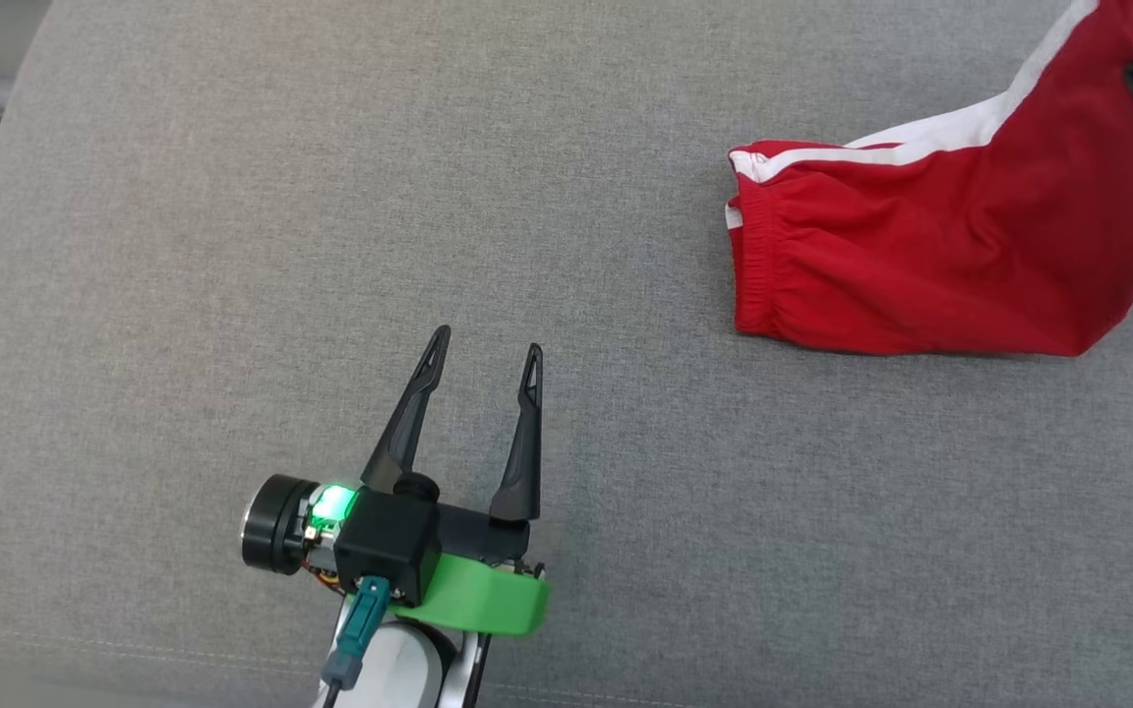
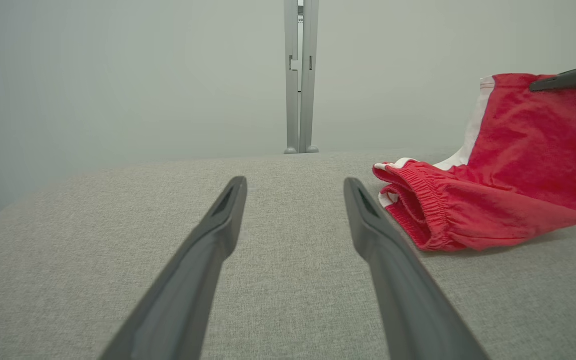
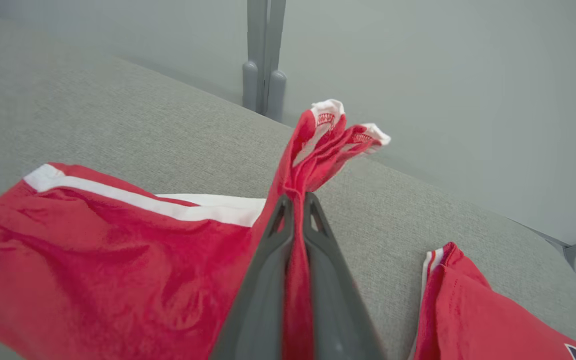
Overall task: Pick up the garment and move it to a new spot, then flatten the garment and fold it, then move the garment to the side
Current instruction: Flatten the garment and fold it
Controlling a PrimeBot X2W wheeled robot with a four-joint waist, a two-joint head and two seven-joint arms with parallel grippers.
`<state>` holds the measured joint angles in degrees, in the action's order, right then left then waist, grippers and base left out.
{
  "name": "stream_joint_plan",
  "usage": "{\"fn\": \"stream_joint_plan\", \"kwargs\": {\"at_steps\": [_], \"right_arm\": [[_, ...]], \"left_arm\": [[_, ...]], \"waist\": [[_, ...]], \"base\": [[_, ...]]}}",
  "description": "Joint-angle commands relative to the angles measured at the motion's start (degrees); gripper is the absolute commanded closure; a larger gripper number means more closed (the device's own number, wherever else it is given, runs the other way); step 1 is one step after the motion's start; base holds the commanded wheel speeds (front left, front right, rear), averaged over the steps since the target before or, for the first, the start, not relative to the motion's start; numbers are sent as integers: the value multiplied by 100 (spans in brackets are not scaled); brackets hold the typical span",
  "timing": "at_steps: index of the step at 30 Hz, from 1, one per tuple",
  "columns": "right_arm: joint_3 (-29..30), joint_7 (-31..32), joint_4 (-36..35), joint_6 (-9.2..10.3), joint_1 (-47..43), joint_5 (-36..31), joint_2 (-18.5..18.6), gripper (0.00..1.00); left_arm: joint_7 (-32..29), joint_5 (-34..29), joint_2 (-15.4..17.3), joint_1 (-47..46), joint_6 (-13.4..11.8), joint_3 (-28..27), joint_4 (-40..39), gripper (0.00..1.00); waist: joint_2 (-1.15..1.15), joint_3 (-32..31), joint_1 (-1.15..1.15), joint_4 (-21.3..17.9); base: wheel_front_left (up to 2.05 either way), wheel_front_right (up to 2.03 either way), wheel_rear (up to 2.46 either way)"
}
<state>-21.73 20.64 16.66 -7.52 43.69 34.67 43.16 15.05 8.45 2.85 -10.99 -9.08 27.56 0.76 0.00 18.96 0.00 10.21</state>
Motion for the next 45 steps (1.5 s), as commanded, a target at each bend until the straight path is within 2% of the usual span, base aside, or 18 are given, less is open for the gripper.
{"fn": "stream_joint_plan", "kwargs": {"at_steps": [1,5,11,15,25,26,27,28,29,34,35,39,42,45], "right_arm": [[62,83,-229,6,-169,-146,-135,100],[231,288,-819,6,-489,-389,-540,100],[375,299,-1224,6,-873,-662,-1298,100],[255,301,-1251,6,-960,-738,-1756,100],[-39,283,-880,6,-837,-829,-2350,98],[-71,255,-854,5,-832,-834,-2397,87],[-113,205,-819,4,-826,-793,-2464,62],[-139,157,-794,4,-821,-740,-2515,48],[-178,54,-794,4,-809,-679,-2567,0],[-88,-725,-960,4,-892,-331,-2608,0],[-21,-1071,-1035,4,-1017,-392,-2424,0],[206,-1904,-1097,3,-1321,-586,-2137,0],[332,-2514,-913,3,-1686,-746,-1976,0],[489,-3191,-556,3,-2057,-902,-2006,0]], "left_arm": [[14,51,9,61,6,-29,-5,0],[14,67,10,74,1,-12,-16,0],[14,120,10,31,-23,10,-17,0],[14,155,10,-37,-37,42,-30,0],[14,243,9,-184,-71,96,-49,0],[14,249,9,-190,-74,95,-49,0],[14,252,9,-200,-75,91,-47,0],[14,260,9,-209,-76,92,-43,0],[14,267,9,-220,-73,98,-34,0],[14,223,9,-185,-68,49,6,0],[14,194,9,-124,-57,2,20,0],[14,192,11,21,-35,-134,48,0],[14,240,12,156,-20,-304,83,0],[14,301,12,352,-25,-517,108,0]], "waist": [[0,-31,0,40],[0,-35,0,101],[0,-15,0,164],[0,50,0,207],[0,296,0,302],[0,308,0,300],[0,322,0,293],[0,327,0,285],[0,325,0,270],[0,191,0,125],[0,101,0,39],[0,-127,0,-166],[0,-348,0,-334],[0,-603,0,-499]], "base": [[0,0,0],[0,0,0],[0,0,0],[0,0,0],[0,0,0],[0,0,0],[0,0,0],[0,0,0],[0,0,0],[0,0,0],[0,0,0],[0,0,0],[0,0,0],[0,0,0]]}}
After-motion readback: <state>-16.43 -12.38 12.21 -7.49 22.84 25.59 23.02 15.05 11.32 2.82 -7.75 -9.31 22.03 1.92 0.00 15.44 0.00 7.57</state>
